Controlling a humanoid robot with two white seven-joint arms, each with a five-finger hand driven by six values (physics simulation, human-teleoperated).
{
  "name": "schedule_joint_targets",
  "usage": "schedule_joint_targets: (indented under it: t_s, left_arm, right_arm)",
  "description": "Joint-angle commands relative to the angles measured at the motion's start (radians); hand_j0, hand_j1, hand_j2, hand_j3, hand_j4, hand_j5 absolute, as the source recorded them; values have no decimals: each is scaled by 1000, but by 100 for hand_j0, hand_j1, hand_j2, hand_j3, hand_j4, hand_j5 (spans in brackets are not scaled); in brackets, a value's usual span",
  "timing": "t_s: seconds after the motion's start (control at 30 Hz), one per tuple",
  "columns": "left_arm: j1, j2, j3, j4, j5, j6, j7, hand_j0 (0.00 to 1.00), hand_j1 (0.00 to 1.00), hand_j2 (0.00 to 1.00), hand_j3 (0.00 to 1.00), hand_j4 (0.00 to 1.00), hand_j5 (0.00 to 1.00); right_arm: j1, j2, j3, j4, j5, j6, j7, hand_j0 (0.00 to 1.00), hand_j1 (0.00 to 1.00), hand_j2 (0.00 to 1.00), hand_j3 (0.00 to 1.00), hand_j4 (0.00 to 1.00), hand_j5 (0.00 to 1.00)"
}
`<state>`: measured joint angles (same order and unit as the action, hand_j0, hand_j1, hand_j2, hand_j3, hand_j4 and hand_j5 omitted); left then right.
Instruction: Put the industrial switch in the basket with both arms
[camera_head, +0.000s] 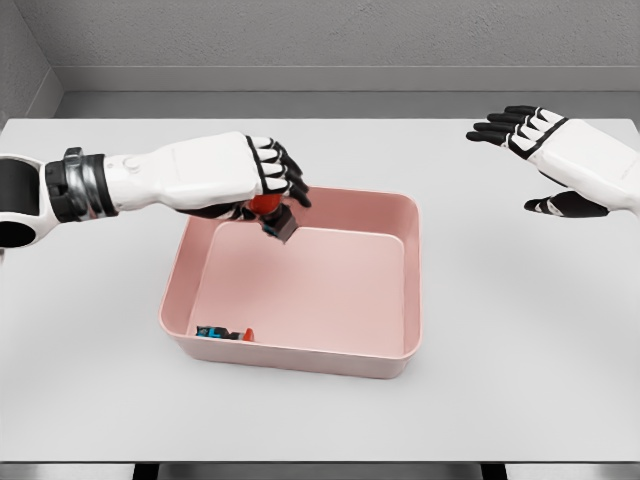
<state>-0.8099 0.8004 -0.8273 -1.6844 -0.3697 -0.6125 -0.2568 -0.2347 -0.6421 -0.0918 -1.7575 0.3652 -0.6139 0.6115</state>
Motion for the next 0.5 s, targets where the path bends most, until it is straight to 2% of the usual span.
schedule_joint_targets:
  t_s: [0.0, 0.37, 0.43, 0.47]
  left_arm:
    - [0, 0, 4, -8, 8, 2, 2, 100, 100, 100, 100, 100, 100]
    - [-9, -3, 20, -69, 12, 2, 8, 100, 100, 100, 100, 100, 100]
    - [-9, 45, 36, -61, 69, 2, 8, 100, 100, 100, 100, 100, 100]
    - [-5, 88, 42, -31, 115, 2, 7, 100, 100, 100, 100, 100, 100]
  right_arm:
    - [0, -1, 0, 0, -6, 3, -1, 100, 100, 100, 100, 100, 100]
    - [-3, -1, 0, -2, -6, 3, -1, 100, 100, 100, 100, 100, 100]
    - [-3, -1, 0, -2, -6, 3, -1, 100, 100, 100, 100, 100, 100]
    - [-5, -1, 0, -2, -6, 3, -1, 100, 100, 100, 100, 100, 100]
